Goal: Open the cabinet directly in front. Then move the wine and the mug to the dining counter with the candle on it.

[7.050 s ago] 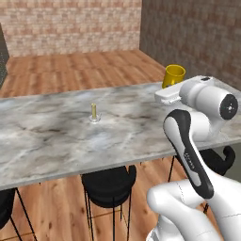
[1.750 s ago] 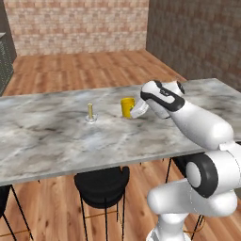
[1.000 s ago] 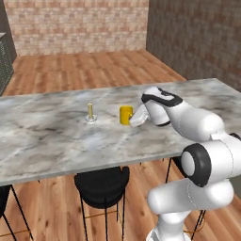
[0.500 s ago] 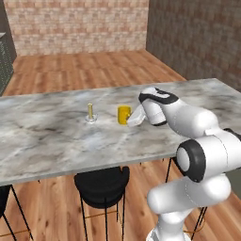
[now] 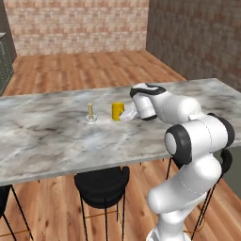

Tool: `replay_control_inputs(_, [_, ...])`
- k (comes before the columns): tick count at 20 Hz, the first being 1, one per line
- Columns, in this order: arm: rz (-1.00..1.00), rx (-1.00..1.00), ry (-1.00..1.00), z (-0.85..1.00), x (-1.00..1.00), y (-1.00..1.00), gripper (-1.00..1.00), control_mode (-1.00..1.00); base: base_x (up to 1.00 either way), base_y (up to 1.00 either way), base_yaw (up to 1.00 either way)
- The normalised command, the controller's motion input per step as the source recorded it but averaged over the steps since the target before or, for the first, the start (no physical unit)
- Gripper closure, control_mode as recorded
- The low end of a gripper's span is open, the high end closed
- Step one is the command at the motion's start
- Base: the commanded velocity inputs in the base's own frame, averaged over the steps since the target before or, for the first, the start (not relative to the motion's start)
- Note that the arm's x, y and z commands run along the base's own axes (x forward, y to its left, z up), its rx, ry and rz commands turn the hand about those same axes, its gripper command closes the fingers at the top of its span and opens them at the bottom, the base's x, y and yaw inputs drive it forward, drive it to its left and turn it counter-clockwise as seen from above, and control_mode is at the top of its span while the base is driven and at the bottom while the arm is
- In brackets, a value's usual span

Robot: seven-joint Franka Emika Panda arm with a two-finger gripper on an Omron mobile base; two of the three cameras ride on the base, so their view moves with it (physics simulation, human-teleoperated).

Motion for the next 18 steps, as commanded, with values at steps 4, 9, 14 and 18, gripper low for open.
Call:
replay_control_inputs(4, [0.0,-0.04,0.0,-0.34,0.05,0.0,1.0,-1.0,0.0,0.0,0.0])
replay_control_inputs(9, [0.0,-0.04,0.0,-0.25,0.0,0.0,1.0,-1.0,0.0,0.0,0.0])
replay_control_inputs(14, [0.0,0.0,0.0,0.0,0.0,0.0,1.0,-1.0,0.0,0.0,0.0])
replay_control_inputs(18, [0.0,0.0,0.0,0.0,0.0,0.0,-1.0,-1.0,0.0,0.0,0.0])
